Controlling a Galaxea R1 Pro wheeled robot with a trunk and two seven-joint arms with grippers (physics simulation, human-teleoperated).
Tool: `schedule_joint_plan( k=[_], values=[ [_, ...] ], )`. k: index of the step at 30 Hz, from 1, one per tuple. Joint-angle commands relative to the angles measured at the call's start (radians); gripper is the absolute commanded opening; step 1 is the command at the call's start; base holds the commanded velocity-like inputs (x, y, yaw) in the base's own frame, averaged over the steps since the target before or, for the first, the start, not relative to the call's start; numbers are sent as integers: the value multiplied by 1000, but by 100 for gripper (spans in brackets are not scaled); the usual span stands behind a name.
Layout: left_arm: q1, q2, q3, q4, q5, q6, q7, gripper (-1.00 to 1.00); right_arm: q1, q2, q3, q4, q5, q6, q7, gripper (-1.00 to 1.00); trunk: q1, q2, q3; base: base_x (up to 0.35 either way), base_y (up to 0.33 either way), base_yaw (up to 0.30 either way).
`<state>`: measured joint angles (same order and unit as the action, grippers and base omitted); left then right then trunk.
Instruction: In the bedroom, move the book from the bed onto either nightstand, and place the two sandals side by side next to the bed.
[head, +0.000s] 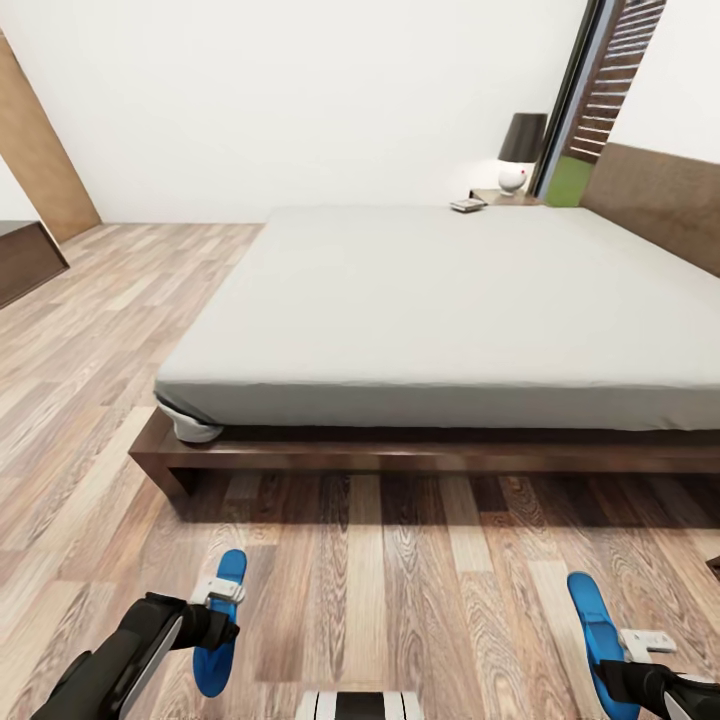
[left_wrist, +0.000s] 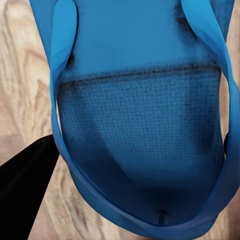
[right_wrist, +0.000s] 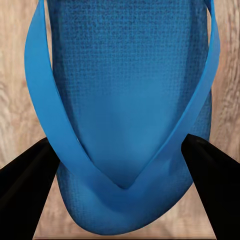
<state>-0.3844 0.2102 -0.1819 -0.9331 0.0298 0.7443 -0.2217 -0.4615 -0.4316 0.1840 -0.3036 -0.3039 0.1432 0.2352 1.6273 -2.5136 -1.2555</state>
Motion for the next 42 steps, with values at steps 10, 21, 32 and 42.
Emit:
schedule_joint_plan(
  k=[10, 21, 32, 42],
  values=[
    [0, -1, -4, -1, 2, 3, 0, -100, 0, -1, 5, 49, -11, 6, 1, -100, 4, -3, -40, 0, 0, 0],
    [0, 0, -2, -1, 3, 2, 0, -100, 0, -1, 5, 52, -11, 6, 1, -100, 9, -5, -82, 0, 0, 0],
    [0, 1, -1, 0, 4, -90, 0, -100, 0, -1, 5, 52, -11, 6, 1, -100, 9, -5, -82, 51, 0, 0],
    [-1, 1, -2, 0, 5, -98, 0, -100, 0, -1, 5, 53, -11, 5, 1, -100, 9, -5, -82, 260, 46, 0]
  ],
)
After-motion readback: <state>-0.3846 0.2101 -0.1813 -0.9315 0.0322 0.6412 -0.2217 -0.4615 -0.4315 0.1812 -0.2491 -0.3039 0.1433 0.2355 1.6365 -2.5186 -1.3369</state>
